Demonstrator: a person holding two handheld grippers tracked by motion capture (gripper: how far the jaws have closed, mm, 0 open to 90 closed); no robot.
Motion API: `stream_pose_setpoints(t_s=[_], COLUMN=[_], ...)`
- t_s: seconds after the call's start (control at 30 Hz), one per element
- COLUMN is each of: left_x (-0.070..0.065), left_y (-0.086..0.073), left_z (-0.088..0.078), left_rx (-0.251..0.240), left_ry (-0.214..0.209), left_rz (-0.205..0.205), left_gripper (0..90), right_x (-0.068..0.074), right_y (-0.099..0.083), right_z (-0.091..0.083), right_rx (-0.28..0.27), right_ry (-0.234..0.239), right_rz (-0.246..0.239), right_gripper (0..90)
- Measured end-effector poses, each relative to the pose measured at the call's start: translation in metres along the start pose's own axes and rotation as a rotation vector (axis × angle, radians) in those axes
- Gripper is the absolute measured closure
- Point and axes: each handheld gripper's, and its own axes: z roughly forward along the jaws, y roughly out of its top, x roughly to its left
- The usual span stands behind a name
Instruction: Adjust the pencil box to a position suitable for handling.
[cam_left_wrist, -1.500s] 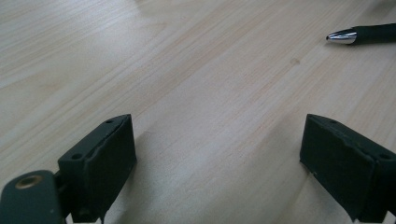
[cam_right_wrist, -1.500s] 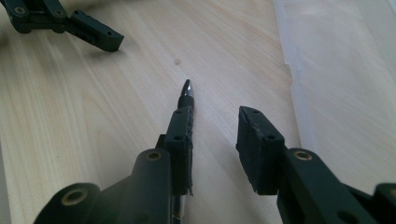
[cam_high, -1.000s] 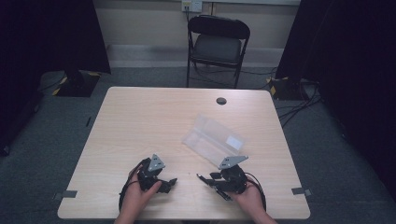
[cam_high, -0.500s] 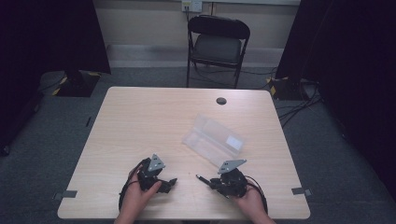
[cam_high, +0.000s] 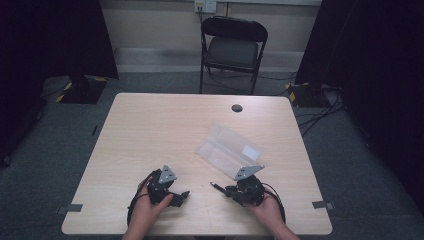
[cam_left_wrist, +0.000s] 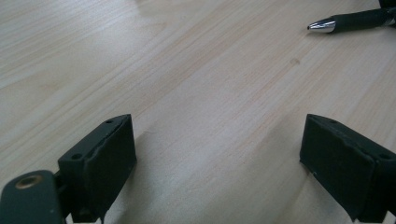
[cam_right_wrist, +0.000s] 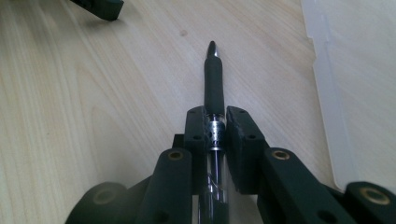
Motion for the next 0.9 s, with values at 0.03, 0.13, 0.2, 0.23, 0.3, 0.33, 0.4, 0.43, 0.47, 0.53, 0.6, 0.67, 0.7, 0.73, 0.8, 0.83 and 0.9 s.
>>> stream_pose_setpoints(t_s=[0.03,0.13,0.2,0.23,0.3,0.33,0.4,0.43,0.47,0.53,0.6,0.67,0.7,0.73,0.8,0.83,0.9], left_x=[0.0,0.0,0.0,0.0,0.0,0.0,0.0,0.0,0.0,0.0,0.0,0.0,0.0,0.0,0.0,0.0,0.0], left_y=[0.0,0.0,0.0,0.0,0.0,0.0,0.0,0.0,0.0,0.0,0.0,0.0,0.0,0.0,0.0,0.0,0.0], left_z=[0.0,0.0,0.0,0.0,0.0,0.0,0.0,0.0,0.0,0.0,0.0,0.0,0.0,0.0,0.0,0.0,0.0], left_rx=[0.0,0.0,0.0,0.0,-0.001,-0.001,-0.001,-0.001,-0.001,0.001,-0.001,-0.001,-0.001,-0.001,-0.001,-0.001,-0.001], left_ry=[0.0,0.0,0.0,0.0,0.0,0.0,0.0,0.0,0.0,0.001,0.0,0.0,0.0,0.0,0.001,0.0,0.001], left_rz=[0.0,0.0,0.0,0.0,0.0,0.0,0.0,-0.001,-0.001,-0.001,-0.001,-0.001,0.0,0.0,0.0,0.0,0.0], left_gripper=[10.0,10.0,10.0,10.0,10.0,10.0,10.0,10.0,10.1,10.0,10.0,10.0,10.0,10.0,10.0,10.0,10.0], right_x=[0.0,0.004,0.006,0.009,0.01,0.011,0.012,0.012,0.011,0.009,0.006,0.008,0.008,0.008,0.007,0.006,0.004], right_y=[0.0,-0.001,-0.002,-0.003,-0.005,-0.006,-0.007,-0.007,-0.007,-0.007,-0.007,-0.007,-0.007,-0.007,-0.006,-0.006,-0.005], right_z=[0.0,-0.001,-0.001,-0.003,-0.005,-0.005,-0.007,-0.007,-0.007,-0.007,-0.007,-0.007,-0.007,-0.007,-0.006,-0.006,-0.005], right_rx=[0.0,-0.001,0.001,0.001,0.008,0.009,0.014,0.016,0.016,0.013,0.009,0.01,0.012,0.012,0.008,0.007,0.001], right_ry=[0.0,-0.001,-0.007,-0.011,-0.019,-0.024,-0.037,-0.044,-0.048,-0.042,-0.023,-0.032,-0.038,-0.038,-0.031,-0.026,-0.01], right_rz=[0.0,0.003,-0.003,-0.003,-0.003,-0.005,-0.022,-0.018,-0.01,0.002,0.027,0.018,0.009,0.009,0.021,0.02,0.032], right_gripper=[77.4,69.5,67.9,67.6,68.2,68.4,72.9,75.0,77.6,78.7,78.9,79.0,79.5,79.5,79.7,79.7,79.7])
